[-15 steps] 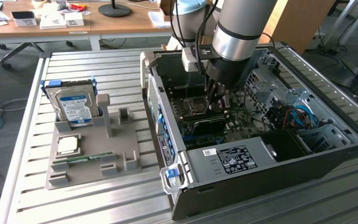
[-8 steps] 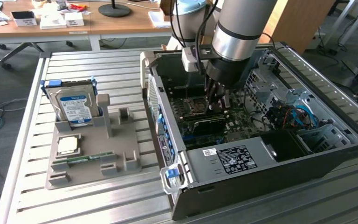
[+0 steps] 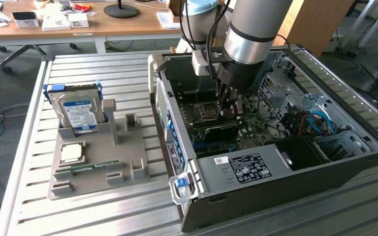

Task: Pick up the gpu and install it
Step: 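Press down on the gpu until it lock into place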

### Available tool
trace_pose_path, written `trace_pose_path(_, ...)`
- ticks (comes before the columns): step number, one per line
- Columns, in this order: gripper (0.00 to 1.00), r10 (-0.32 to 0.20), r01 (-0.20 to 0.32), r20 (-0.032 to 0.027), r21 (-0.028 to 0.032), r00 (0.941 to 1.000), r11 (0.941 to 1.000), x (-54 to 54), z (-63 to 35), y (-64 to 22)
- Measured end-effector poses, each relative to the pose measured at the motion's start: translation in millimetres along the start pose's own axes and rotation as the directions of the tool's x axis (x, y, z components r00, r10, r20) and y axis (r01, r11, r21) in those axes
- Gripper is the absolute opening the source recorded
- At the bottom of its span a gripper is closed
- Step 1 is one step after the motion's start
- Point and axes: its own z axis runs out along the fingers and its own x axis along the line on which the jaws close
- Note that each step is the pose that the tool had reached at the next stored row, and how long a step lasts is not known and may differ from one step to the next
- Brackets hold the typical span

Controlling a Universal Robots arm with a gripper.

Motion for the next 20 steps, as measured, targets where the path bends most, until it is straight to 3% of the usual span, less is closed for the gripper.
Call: trace_pose_path(20, 0.11, 0.000, 0.000, 0.0008, 0.0000, 1.0000, 1.0000, -0.8, 9.9, 0.1)
